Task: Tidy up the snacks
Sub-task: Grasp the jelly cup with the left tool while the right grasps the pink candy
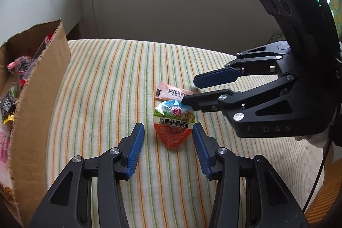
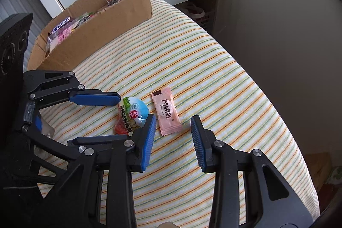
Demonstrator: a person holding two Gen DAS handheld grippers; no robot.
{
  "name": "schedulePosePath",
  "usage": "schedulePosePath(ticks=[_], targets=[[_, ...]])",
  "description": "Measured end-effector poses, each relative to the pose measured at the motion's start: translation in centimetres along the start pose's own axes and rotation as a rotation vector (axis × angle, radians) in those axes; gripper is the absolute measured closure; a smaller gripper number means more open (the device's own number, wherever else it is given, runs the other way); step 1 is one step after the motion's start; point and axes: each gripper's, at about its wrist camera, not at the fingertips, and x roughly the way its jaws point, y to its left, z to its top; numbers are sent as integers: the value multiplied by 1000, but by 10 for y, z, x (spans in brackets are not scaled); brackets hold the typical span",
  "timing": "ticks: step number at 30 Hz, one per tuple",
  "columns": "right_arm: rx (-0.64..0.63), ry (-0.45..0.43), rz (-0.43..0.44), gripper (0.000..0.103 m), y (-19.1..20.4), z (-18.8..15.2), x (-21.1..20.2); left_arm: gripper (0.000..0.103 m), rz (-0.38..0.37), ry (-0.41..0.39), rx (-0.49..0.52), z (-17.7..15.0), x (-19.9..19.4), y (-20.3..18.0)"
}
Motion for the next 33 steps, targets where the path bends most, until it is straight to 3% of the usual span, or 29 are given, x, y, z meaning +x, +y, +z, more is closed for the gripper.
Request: schedulePosePath(ticks=[7,13,23,33], targets=[[-25,-14,-15,67,3,6,9,58,26,-15,24,3,5,-11],[-68,-12,-55,82,4,9,10,64,48,-34,4,5,6,-13],[-31,-38,-94,83,5,13,14,75,89,-61,-6,1,6,-6],[20,-96,-102,83,5,4,-11,75,85,-63,-67,-1,-1,9]])
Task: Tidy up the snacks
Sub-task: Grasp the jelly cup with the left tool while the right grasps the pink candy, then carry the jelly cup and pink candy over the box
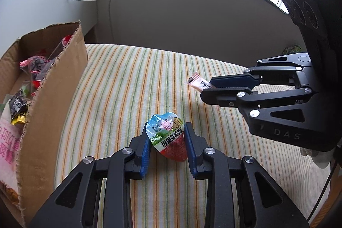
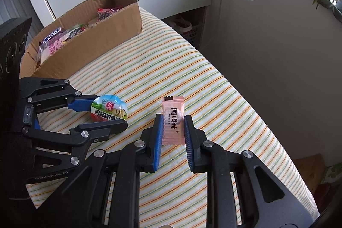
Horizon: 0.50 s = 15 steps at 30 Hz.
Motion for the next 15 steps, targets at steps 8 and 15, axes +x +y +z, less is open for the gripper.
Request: schedulePosePath(ticks=[8,15], targets=[[44,-35,-4,83,1,-3,-26,75,-15,-26,-11,10,-24,5],[60,-50,-23,83,10,4,-46,75,-13,-50,-13,18,-63,12]])
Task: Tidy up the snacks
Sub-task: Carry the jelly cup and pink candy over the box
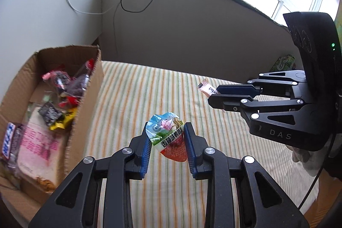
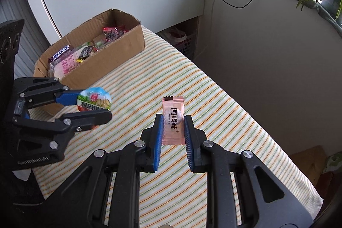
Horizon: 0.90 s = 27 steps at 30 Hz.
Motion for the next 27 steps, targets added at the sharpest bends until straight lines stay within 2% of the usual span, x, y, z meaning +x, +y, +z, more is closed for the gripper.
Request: schedulePosePath(ticks=[14,22,27], targets=[[-21,-35,8,83,55,40,-31,75,26,-52,-28,5,-60,42],[-33,-47,31,83,99,76,-21,75,72,-57,-73,4,-78,85],[-26,-36,52,83,125,97,0,75,106,-53,-122,0,-84,116]])
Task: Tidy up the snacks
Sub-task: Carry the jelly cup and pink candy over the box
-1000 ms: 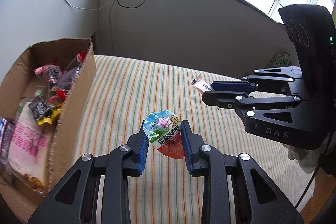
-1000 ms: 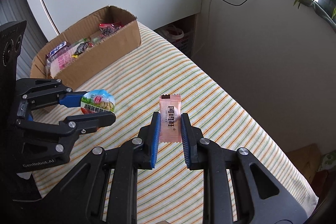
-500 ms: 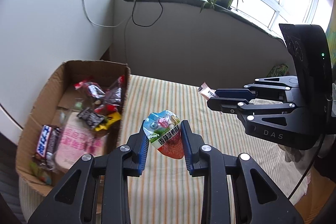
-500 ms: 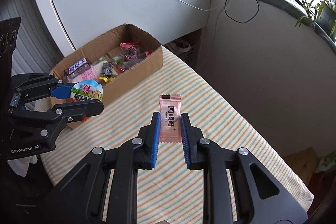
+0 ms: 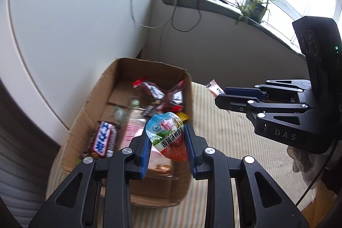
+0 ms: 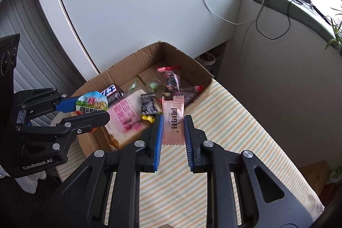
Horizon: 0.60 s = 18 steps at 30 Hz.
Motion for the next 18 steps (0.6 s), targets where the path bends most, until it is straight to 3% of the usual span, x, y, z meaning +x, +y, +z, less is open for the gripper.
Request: schedulePosePath(ticks=[9,18], targets=[[13,23,21,83,23,26,27,75,36,-12,-43,6,-4,35],[2,29,8,83,32,48,40,75,40,-27,-57,11,-6,44]])
